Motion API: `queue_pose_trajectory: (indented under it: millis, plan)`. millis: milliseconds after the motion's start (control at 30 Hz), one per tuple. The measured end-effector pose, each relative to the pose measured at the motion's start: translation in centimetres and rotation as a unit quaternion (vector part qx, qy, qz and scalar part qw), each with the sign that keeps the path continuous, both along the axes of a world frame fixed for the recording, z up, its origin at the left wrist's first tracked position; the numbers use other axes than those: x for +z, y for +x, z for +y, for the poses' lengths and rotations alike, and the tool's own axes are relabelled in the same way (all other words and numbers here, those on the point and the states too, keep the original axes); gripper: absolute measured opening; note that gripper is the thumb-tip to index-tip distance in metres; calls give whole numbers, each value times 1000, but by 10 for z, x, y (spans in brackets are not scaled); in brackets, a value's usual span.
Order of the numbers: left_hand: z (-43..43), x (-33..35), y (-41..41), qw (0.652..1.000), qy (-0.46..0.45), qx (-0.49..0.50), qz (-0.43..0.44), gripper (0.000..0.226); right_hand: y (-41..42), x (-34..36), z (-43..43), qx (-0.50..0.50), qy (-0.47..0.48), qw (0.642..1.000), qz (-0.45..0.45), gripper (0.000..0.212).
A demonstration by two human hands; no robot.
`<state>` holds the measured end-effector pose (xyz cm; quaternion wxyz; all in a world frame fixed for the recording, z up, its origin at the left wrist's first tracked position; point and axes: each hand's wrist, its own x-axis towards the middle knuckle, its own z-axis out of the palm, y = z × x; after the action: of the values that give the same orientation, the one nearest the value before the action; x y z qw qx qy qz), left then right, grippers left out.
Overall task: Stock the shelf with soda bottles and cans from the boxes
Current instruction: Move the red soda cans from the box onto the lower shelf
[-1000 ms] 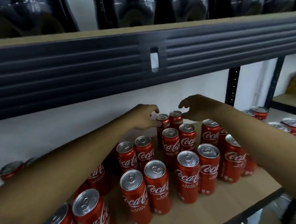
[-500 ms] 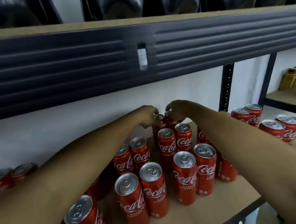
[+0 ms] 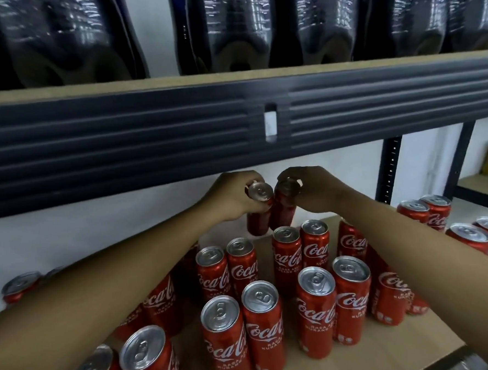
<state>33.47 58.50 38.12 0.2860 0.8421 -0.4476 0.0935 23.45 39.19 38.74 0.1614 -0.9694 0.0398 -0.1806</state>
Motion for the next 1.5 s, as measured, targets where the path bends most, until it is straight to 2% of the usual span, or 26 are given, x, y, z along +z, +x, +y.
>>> queue_pose_trajectory:
  millis: [133, 300, 467, 667, 867, 1033, 1167, 1233, 1333, 1433, 1500]
  plan:
    - [22, 9, -30, 995, -25, -3, -97, 32, -30, 0, 13, 28, 43, 994, -101, 40]
    - [51, 8, -67, 975, -19, 6, -220, 63, -69, -8, 33, 46, 131, 974, -178, 52]
    - [86, 6, -100, 950, 5, 26, -310, 68, -104, -15, 60, 94, 180, 953, -223, 49]
    - [131, 9, -153, 900, -17, 28, -435, 57, -143, -21, 99, 133, 138, 939, -284, 46]
    - [188, -7, -222, 881, -65, 53, -465, 48, -196, -33, 157, 183, 128, 911, -346, 50]
    - [255, -25, -296, 885, -73, 121, -444, 51, -240, -48, 217, 244, 138, 889, -363, 51]
    - [328, -52, -366, 902, -101, 207, -366, 56, -276, -63, 282, 288, 124, 876, -366, 49]
    - [362, -66, -391, 915, -88, 239, -314, 57, -288, -69, 313, 316, 120, 881, -330, 48]
    - [397, -70, -406, 935, -74, 282, -201, 55, -293, -66, 345, 327, 111, 913, -218, 47]
    - [416, -70, -391, 941, -64, 315, -102, 52, -274, -58, 361, 334, 105, 929, -115, 40]
    - [419, -73, -368, 941, -77, 325, -51, 51, -251, -55, 368, 331, 90, 936, -83, 40]
